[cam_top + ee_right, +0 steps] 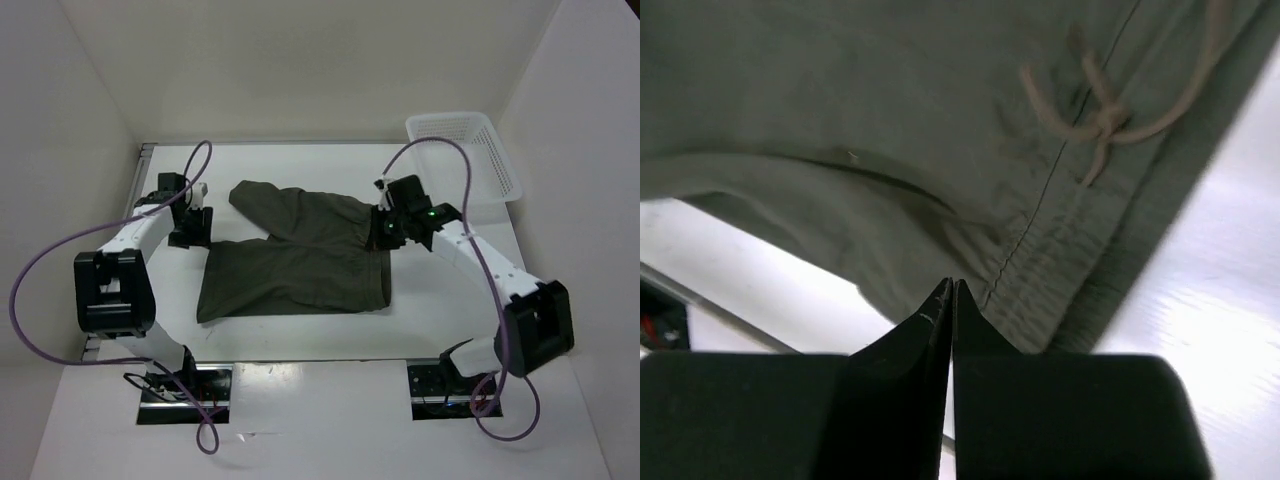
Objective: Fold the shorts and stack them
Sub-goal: Flatten the shorts out
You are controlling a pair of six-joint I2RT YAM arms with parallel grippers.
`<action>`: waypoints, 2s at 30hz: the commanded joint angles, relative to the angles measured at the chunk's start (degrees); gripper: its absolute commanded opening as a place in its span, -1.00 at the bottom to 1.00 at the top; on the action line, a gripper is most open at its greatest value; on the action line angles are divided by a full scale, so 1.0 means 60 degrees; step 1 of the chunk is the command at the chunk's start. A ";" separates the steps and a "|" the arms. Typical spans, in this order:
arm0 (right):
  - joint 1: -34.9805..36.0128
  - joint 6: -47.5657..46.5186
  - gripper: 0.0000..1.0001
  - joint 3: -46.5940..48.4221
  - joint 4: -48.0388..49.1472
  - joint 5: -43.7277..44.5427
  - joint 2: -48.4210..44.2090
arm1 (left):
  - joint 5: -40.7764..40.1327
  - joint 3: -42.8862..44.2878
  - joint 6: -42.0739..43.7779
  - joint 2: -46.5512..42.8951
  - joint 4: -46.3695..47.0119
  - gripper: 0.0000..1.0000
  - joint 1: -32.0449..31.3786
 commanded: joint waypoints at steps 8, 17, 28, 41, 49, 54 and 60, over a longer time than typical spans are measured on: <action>0.1626 0.2089 -1.00 -0.0882 0.0852 0.1337 0.3041 | -0.0424 0.0352 0.0038 0.1711 0.2792 0.40 -0.1622; 0.1626 0.3396 -1.00 -0.1294 0.0584 0.2754 0.4390 | -0.0939 -0.0484 0.0038 0.2326 0.3641 -0.30 -0.1710; 0.0865 0.2109 -1.00 0.3229 0.1039 0.4502 0.7041 | -0.2259 0.2996 0.0038 0.4609 0.3707 -0.38 -0.1535; 0.0338 0.0892 0.41 0.0953 0.3266 0.2684 0.2417 | 0.0172 0.3650 0.0038 0.1411 0.0673 0.24 -0.0773; -0.0760 0.0601 0.43 0.0083 0.3514 0.1632 0.2589 | 0.0259 -0.0057 0.0038 -0.0791 -0.1454 0.19 -0.0773; -0.0863 0.0159 0.48 0.0201 0.3647 0.0942 0.3467 | 0.0830 -0.0689 0.0038 -0.1130 -0.1454 0.19 -0.0773; -0.0952 0.0057 0.50 0.0173 0.3822 0.0533 0.3892 | 0.1198 -0.1128 0.0038 -0.0779 -0.0986 0.24 -0.0861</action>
